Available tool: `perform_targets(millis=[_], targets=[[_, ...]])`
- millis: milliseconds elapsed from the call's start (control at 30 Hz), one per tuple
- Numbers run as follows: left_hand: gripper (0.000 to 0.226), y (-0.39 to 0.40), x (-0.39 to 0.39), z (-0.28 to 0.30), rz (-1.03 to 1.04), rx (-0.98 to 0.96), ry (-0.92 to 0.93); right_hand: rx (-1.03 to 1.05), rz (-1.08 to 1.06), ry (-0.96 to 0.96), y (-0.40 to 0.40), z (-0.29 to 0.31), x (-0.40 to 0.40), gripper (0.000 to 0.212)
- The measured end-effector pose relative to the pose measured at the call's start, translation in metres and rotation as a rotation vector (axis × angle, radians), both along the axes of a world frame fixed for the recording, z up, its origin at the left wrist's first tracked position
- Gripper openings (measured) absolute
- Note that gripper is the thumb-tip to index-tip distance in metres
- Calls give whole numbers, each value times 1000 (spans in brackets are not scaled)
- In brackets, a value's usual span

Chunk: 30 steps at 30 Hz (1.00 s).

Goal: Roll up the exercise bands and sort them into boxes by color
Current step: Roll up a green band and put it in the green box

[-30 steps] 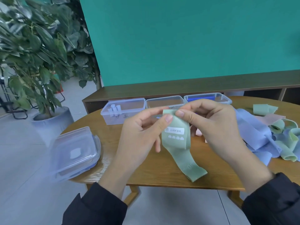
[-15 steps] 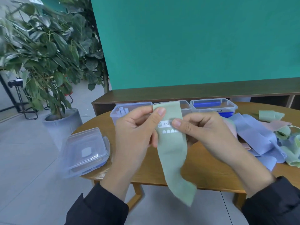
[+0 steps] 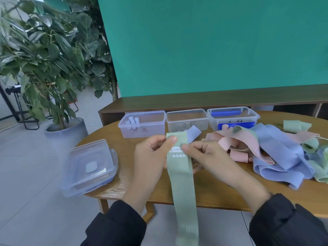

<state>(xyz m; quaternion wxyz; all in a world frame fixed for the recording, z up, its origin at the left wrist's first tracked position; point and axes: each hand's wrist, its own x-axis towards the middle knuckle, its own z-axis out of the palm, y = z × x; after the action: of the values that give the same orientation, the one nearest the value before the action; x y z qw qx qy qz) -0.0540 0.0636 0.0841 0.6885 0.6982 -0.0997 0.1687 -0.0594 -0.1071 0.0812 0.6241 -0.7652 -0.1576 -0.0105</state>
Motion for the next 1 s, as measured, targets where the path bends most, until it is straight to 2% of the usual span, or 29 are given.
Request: perform_targets(millis=[133, 333, 433, 633, 867, 1000], targets=[[8, -2, 19, -19, 33, 16, 24, -25, -29, 96, -3, -19, 22, 27], [13, 1, 43, -33, 3, 38, 101, -114, -53, 100, -3, -26, 53, 24], [18, 7, 55, -41, -16, 98, 159, -88, -73, 103, -3, -29, 68, 17], [5, 13, 80, -52, -91, 91, 269, -67, -126, 116, -5, -35, 94, 14], [6, 13, 102, -61, 34, 50, 258, -20, -196, 155, 1, -51, 107, 27], [6, 15, 107, -64, 128, 35, 248, 2, -245, 162, 6, -57, 108, 19]])
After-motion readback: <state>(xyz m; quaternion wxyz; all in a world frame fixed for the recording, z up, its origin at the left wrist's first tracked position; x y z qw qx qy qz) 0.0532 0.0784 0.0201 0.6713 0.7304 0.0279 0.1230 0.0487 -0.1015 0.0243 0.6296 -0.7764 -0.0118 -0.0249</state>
